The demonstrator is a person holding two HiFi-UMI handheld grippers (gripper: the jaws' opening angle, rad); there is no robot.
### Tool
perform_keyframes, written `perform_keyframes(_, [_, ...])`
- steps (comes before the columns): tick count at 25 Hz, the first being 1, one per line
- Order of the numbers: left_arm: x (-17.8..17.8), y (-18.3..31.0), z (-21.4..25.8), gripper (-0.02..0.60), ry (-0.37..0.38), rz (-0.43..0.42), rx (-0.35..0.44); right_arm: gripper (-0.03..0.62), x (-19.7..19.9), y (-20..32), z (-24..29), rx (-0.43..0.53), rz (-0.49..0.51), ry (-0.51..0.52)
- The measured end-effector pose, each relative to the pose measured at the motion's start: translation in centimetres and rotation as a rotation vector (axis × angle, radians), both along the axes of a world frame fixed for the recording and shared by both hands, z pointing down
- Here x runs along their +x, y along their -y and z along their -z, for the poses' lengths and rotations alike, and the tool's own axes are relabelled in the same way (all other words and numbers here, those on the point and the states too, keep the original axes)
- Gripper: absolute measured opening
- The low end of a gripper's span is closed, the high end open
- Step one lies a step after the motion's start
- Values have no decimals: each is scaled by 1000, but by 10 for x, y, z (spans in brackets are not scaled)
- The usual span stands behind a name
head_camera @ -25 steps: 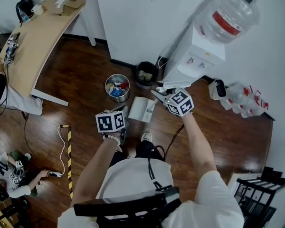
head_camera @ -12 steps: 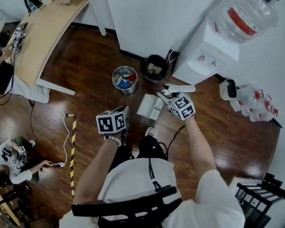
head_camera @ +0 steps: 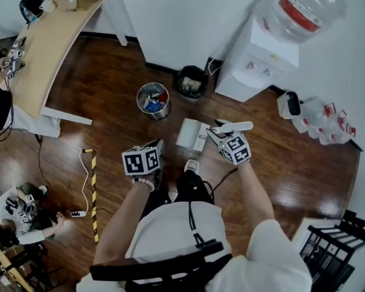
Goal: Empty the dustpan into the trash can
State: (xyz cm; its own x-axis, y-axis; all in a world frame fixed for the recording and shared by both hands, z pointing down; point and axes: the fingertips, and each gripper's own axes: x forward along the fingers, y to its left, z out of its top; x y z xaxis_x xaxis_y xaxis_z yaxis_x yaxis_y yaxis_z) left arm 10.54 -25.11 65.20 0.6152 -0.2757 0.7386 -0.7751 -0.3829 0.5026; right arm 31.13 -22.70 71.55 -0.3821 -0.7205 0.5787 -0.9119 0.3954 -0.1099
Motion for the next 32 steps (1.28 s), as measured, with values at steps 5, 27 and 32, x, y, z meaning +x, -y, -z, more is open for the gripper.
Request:
perform_keyframes(5, [19,-13,-1,-11,0,-48,-2,238,27,-31,-12,-30,-82,16])
perform_keyframes(27, [106,-56,-4,-11,38,-168,10,288,120,-102,-44,-59,-326,99])
perform_keyframes(32, [105,-64,-5,-11,38,-152,4,307,118,-99,-44,-80,-316,114])
